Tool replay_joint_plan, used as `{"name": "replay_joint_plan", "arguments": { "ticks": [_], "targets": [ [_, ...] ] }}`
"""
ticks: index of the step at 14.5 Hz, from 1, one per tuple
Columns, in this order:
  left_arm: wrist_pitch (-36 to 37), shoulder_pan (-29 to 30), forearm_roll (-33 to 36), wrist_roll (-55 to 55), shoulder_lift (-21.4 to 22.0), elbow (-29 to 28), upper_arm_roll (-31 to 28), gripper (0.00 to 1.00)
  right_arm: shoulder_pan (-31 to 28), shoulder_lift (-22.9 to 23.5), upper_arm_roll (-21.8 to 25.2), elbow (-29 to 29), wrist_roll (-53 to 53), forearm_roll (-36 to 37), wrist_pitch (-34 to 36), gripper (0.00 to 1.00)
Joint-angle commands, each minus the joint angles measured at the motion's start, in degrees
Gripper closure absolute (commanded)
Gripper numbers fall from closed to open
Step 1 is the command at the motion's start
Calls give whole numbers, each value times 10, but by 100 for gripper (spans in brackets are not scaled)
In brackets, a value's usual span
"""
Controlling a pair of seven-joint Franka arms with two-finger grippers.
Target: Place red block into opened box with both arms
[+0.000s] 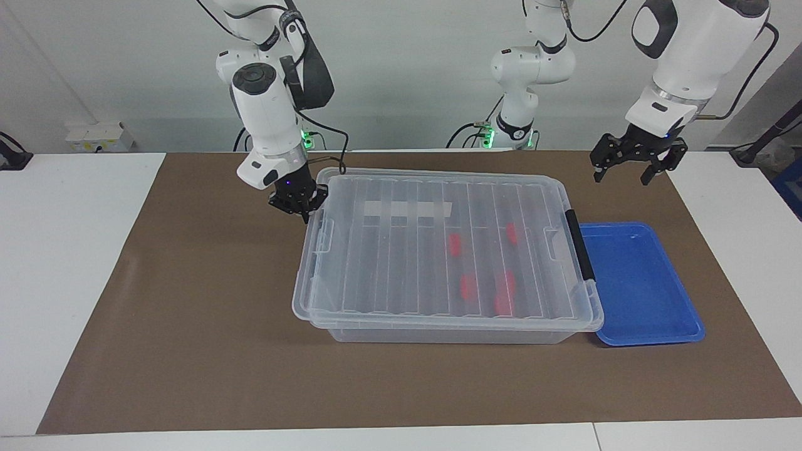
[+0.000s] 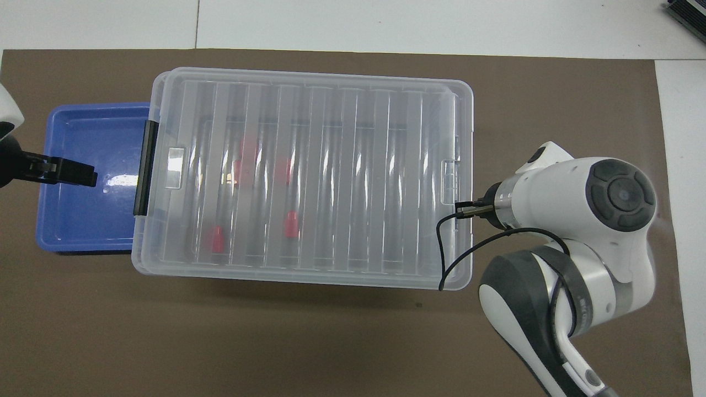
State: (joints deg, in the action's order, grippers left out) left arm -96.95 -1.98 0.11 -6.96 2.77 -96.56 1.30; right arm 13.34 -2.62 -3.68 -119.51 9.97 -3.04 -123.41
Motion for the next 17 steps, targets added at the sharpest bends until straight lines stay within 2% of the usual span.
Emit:
{"name": "replay_joint_plan", "arguments": {
  "ticks": [1,7,10,14,17],
  "targets": [
    [-5,1,-8,3,17,-18,-2,0,10,3,-4,-4,14,-10,-20,100],
    [-5,1,-8,3,17,-18,-2,0,1,-6,-2,-1,15,-11,-8,100],
    [-5,0,-8,3,17,-18,-2,0,-36,-32,1,-1,14,-11,40,100],
    [-5,1,-8,4,17,-18,-2,0,-80,-52,3,3,15,-2,72,100],
    [-5,1,-8,3,17,-18,-2,0,-124,-36,3,70,29,16,133,100]
  ]
}}
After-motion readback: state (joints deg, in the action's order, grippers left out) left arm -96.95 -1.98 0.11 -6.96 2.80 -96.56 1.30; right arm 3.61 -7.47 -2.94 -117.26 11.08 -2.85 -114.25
